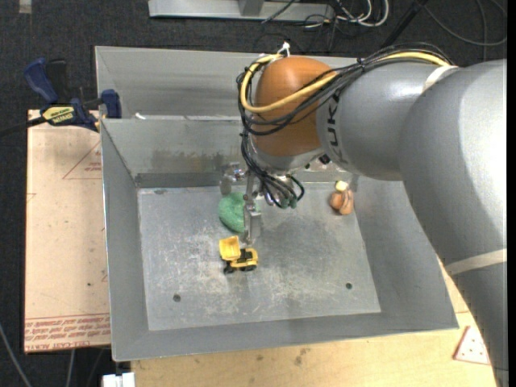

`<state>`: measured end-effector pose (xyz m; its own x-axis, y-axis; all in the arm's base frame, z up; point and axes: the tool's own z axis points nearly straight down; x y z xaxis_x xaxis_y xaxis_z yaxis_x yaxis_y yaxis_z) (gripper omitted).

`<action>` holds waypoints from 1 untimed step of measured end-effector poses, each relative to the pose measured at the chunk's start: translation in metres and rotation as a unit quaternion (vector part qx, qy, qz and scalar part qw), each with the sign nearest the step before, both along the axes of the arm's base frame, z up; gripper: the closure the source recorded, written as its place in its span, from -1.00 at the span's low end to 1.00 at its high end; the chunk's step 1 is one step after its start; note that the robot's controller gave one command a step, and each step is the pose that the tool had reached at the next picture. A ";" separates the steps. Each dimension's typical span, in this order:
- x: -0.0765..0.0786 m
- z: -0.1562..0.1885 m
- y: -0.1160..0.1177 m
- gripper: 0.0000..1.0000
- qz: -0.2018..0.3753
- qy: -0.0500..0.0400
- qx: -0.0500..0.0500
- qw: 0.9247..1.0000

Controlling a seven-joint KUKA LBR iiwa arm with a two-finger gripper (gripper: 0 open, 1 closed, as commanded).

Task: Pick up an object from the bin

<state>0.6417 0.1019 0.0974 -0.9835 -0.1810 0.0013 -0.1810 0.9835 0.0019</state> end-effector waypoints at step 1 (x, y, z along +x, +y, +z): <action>0.009 -0.027 0.000 1.00 0.025 -0.002 0.000 1.000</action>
Offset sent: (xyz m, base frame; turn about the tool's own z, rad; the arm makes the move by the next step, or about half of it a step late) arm 0.0000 0.0000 0.0000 0.0000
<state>0.6511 0.1020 0.0702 -0.9733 -0.2293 -0.0027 -0.2293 0.9733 0.0013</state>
